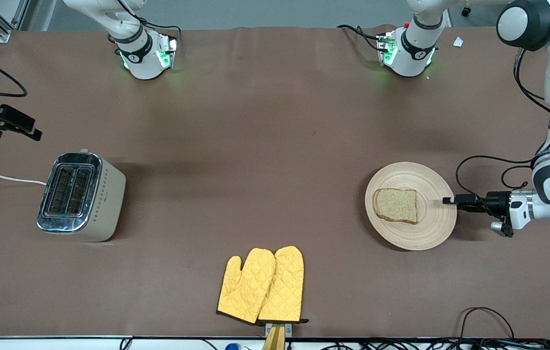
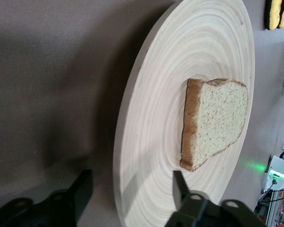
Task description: Move plate and put bread in toaster
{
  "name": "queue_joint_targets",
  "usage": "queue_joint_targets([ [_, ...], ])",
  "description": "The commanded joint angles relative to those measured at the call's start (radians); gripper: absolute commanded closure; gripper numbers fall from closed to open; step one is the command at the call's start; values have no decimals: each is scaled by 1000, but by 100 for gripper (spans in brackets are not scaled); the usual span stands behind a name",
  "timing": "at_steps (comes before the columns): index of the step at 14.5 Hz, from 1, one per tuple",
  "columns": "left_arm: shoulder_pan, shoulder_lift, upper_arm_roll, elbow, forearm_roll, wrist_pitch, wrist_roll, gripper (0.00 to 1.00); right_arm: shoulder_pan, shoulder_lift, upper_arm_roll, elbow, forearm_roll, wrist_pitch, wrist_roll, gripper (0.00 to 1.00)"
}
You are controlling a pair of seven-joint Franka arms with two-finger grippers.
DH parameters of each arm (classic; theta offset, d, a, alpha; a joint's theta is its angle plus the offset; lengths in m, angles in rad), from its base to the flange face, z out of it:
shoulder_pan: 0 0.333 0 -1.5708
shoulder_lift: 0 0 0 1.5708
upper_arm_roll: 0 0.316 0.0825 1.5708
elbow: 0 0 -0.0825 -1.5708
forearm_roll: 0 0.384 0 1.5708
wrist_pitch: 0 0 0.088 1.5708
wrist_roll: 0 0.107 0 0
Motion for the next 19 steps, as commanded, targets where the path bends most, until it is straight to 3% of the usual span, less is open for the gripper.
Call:
queue_joint_targets([
  [1,5,8,-1,19,-39,1,17,83,46,-1,0,-121,55,149,15,0],
  [3,10,10,-1,19,-45,1,19,89,68,23,1,-164,65,233,20,0],
  [4,8,8,-1,17,-49,-1,17,99,79,46,1,-167,81,251,20,0],
  [7,-4,1,-20,19,-62,-22,14,100,88,109,1,-178,159,320,20,0],
  [13,-7,7,-204,17,-189,-51,-128,100,165,218,1,-238,164,509,75,0],
  [19,-249,16,-228,16,-474,105,-172,100,200,345,0,-241,165,682,109,0],
])
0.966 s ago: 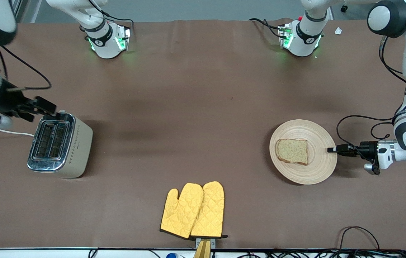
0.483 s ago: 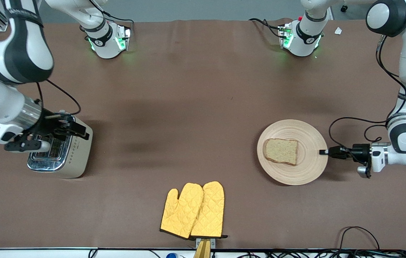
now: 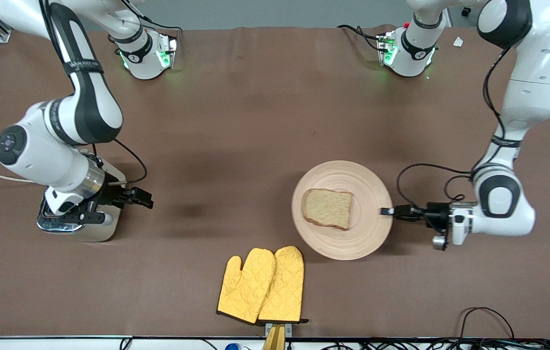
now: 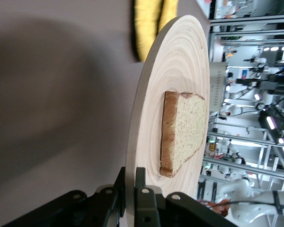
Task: Move plate and put bread in toaster
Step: 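Push the wooden plate toward the toaster with the left gripper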
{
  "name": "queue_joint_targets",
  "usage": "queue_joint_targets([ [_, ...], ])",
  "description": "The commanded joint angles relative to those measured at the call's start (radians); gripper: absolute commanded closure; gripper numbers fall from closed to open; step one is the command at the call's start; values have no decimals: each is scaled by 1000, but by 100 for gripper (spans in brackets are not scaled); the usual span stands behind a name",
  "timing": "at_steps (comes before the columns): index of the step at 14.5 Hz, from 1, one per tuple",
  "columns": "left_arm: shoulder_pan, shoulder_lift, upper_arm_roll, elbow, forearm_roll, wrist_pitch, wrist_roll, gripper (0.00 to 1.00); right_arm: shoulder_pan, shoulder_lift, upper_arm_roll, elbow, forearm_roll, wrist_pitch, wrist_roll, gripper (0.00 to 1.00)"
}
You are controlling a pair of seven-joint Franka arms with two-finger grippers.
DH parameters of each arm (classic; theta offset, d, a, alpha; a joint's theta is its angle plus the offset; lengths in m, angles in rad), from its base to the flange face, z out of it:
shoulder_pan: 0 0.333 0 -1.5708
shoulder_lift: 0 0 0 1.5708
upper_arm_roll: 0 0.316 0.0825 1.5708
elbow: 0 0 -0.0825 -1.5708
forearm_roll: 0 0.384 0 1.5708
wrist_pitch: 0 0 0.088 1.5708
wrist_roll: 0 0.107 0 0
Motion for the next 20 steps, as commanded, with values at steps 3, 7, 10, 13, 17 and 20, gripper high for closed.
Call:
queue_joint_targets([
  [3,-218,19,-4,5,-258,206,-7,100,23,51,-7,-6,20,72,49,0],
  [7,-391,60,-4,8,-417,416,-7,100,20,56,-9,-58,20,76,50,0],
  [10,-506,86,-4,21,-482,571,-7,100,27,49,-7,-89,20,80,61,0],
  [13,-583,109,-4,36,-520,668,-9,100,53,49,-9,-90,20,95,113,0],
  [17,-612,117,-1,38,-519,694,-10,92,127,57,-9,-89,20,164,207,0],
  [20,-605,103,1,38,-504,694,-10,0,152,86,-10,-86,14,203,218,5],
])
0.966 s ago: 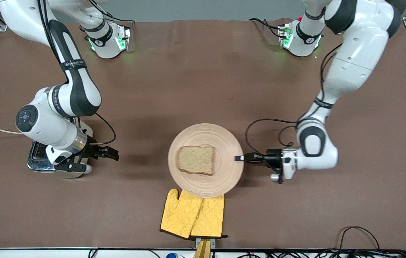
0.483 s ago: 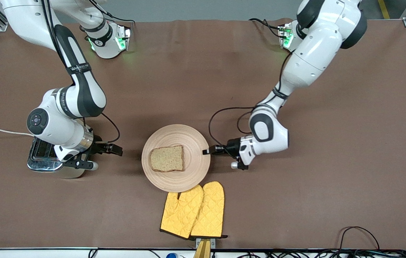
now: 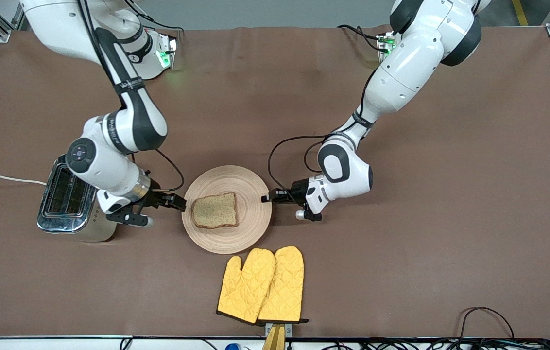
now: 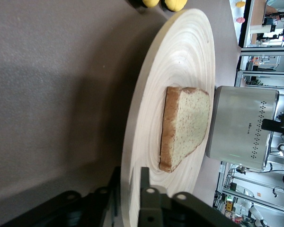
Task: Move plate and put bread in toaster
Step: 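Push the wooden plate toward the toaster with the left gripper, then withdraw the left gripper while the right gripper lowers onto the bread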
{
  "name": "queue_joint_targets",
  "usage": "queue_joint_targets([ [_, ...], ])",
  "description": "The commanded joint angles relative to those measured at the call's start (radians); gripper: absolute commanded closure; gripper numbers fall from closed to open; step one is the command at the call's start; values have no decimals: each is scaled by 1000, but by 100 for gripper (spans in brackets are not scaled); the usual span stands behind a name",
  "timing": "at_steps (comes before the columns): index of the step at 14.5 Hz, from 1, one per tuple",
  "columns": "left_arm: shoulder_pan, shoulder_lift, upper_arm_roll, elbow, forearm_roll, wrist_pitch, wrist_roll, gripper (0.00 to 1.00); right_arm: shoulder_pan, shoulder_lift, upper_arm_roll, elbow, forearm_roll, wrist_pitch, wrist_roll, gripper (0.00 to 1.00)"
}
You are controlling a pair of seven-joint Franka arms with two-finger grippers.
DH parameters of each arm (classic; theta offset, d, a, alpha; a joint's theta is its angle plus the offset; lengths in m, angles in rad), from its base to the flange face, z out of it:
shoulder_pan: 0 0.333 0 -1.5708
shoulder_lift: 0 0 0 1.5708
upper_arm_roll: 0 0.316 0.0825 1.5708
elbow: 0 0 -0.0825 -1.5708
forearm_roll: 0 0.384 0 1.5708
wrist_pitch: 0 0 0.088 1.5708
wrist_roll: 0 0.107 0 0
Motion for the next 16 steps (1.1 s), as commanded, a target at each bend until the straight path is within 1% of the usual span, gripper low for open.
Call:
queue_joint_targets([
  [1,16,-10,5,22,4,9,-19,0,17,26,-10,-14,13,43,10,7],
  [2,36,-24,19,20,21,4,-36,0,24,38,-10,-11,12,51,10,10],
  [3,54,-35,17,16,59,0,-59,0,35,52,-10,-10,12,63,9,13],
  [4,79,-68,17,1,105,-16,-103,0,43,70,-10,-8,12,81,10,17],
  [5,99,-99,20,-21,153,-25,-155,0,46,92,-10,-7,10,101,9,19],
  [6,126,-130,20,-36,237,-43,-203,0,47,109,-10,-4,10,109,8,21],
  [7,170,-160,22,-48,359,-84,-271,0,50,123,-10,-2,12,112,8,23],
  [9,272,-217,20,-53,605,-205,-388,0,55,126,-10,-4,10,112,10,30],
  [10,325,-242,16,-49,706,-274,-422,0,55,130,-10,-4,10,112,10,34],
  [12,414,-295,14,-38,834,-397,-422,0,57,132,-10,-4,10,111,10,39],
  [13,441,-323,16,-26,906,-446,-424,0,57,132,-10,-4,10,109,12,41],
  [14,462,-355,16,-13,996,-482,-431,0,57,132,-10,-4,12,111,13,43],
  [16,499,-426,16,-7,1119,-535,-429,0,67,133,-10,-4,10,111,48,45],
])
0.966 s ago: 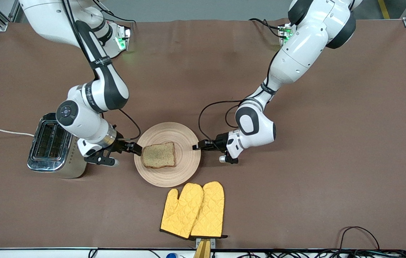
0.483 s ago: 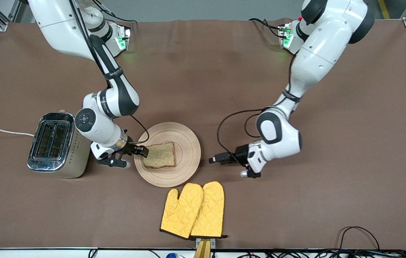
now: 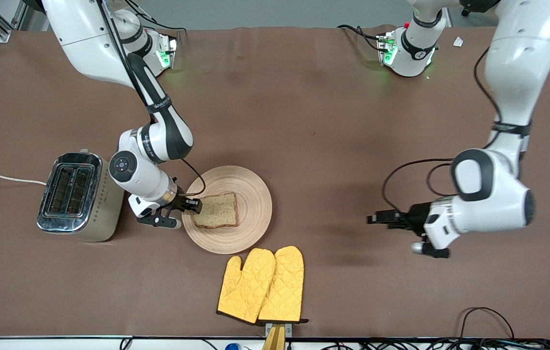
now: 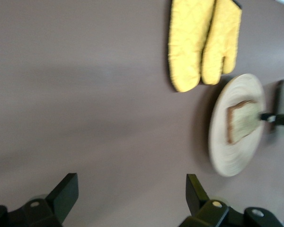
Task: Move plate and put bread in toaster
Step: 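Withdraw the left gripper while the right gripper lowers onto the bread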
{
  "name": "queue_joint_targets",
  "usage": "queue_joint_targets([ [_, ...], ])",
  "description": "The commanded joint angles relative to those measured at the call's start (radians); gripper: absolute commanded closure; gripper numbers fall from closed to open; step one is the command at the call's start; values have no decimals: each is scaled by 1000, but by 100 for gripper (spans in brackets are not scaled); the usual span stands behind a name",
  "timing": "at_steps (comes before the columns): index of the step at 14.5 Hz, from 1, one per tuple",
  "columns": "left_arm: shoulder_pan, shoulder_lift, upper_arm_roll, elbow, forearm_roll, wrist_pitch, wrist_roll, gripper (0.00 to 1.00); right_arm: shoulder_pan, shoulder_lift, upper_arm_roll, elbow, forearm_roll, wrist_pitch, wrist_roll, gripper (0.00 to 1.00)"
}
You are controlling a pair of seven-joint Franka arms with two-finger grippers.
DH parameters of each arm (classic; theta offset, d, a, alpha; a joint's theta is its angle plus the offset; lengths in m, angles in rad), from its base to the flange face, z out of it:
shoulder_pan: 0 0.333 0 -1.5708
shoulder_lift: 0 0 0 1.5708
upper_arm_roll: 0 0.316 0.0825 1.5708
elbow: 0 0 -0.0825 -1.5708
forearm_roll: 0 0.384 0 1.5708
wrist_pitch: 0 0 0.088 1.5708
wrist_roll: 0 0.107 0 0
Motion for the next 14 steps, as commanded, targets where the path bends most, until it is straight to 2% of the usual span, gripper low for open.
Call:
queue_joint_targets([
  [1,21,-132,-1,-15,166,-99,-16,0,27,0,-11,-1,10,0,35,46],
  [5,25,-336,4,-7,407,-242,-20,0,30,12,-11,-1,10,3,38,51],
  [8,48,-431,16,-9,420,-360,-66,0,30,17,-11,-1,12,4,38,56],
  [13,53,-543,-2,-69,440,-404,-213,0,30,18,-11,-4,12,24,38,76],
  [14,50,-574,-19,-90,463,-404,-218,0,30,20,-11,-6,12,24,38,83],
])
